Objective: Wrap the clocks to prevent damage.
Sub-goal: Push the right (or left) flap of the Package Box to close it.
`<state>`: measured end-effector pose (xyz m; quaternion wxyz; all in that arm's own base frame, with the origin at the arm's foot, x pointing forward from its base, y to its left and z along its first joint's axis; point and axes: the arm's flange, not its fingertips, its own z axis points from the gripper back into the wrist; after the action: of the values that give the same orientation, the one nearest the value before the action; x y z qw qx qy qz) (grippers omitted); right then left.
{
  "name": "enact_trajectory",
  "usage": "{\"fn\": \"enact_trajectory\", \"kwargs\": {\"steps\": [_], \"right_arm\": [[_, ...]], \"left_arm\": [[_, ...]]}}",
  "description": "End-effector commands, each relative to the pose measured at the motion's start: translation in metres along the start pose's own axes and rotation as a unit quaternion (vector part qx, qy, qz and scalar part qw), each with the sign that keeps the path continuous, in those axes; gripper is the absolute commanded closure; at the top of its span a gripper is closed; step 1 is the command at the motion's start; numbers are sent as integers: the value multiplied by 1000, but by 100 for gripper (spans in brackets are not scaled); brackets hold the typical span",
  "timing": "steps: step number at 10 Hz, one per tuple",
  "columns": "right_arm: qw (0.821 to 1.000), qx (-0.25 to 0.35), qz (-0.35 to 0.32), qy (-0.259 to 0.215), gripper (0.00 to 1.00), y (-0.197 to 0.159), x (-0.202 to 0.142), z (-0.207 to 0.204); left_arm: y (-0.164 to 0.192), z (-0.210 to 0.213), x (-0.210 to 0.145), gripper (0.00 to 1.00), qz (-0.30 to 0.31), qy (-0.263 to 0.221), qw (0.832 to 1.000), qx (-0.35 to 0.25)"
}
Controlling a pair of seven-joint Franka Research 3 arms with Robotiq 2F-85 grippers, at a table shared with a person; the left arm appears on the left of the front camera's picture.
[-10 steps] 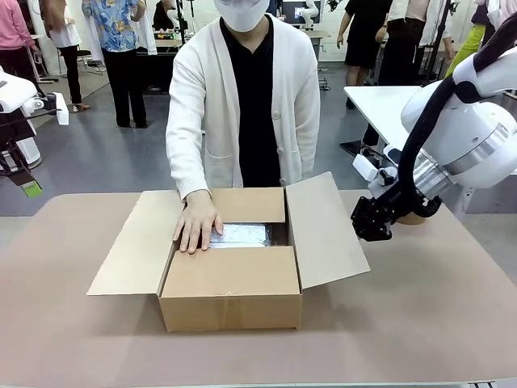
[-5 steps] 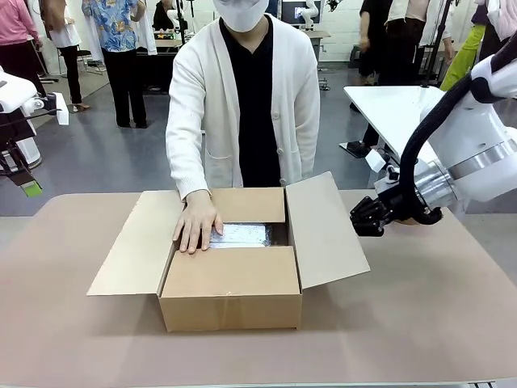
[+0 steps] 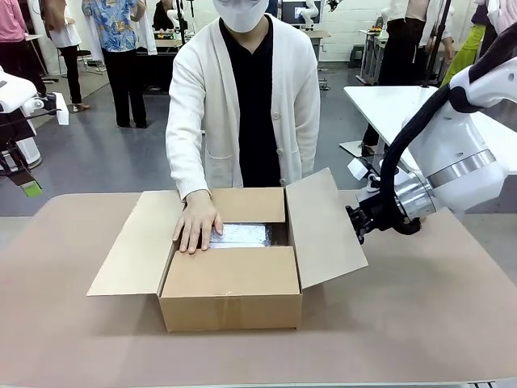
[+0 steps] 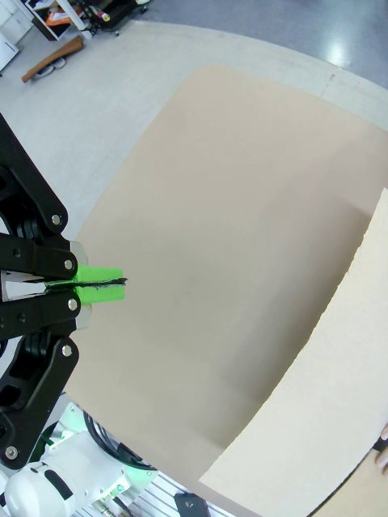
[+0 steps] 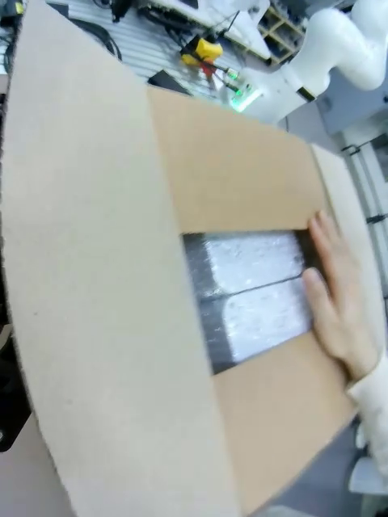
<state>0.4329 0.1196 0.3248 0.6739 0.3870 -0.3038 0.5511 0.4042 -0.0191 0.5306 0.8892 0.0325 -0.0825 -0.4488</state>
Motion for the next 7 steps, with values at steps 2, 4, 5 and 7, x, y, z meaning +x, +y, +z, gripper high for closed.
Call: {"fn": "enact_trajectory", "kwargs": {"steps": [2, 4, 5, 7], "right_arm": [[999, 7, 27, -46, 99, -4, 5, 2], [998, 12, 33, -55, 99, -3, 15, 0], [998, 20, 34, -56, 99, -1, 17, -4], [997, 34, 48, -58, 99, 2, 31, -20]], "left_arm": [[0, 0, 1, 100, 10, -4, 1000, -1], [0, 0, 1, 100, 10, -4, 1000, -1], [0, 0, 1, 100, 10, -4, 1000, -1], [0, 0, 1, 100, 10, -4, 1000, -1]]}}
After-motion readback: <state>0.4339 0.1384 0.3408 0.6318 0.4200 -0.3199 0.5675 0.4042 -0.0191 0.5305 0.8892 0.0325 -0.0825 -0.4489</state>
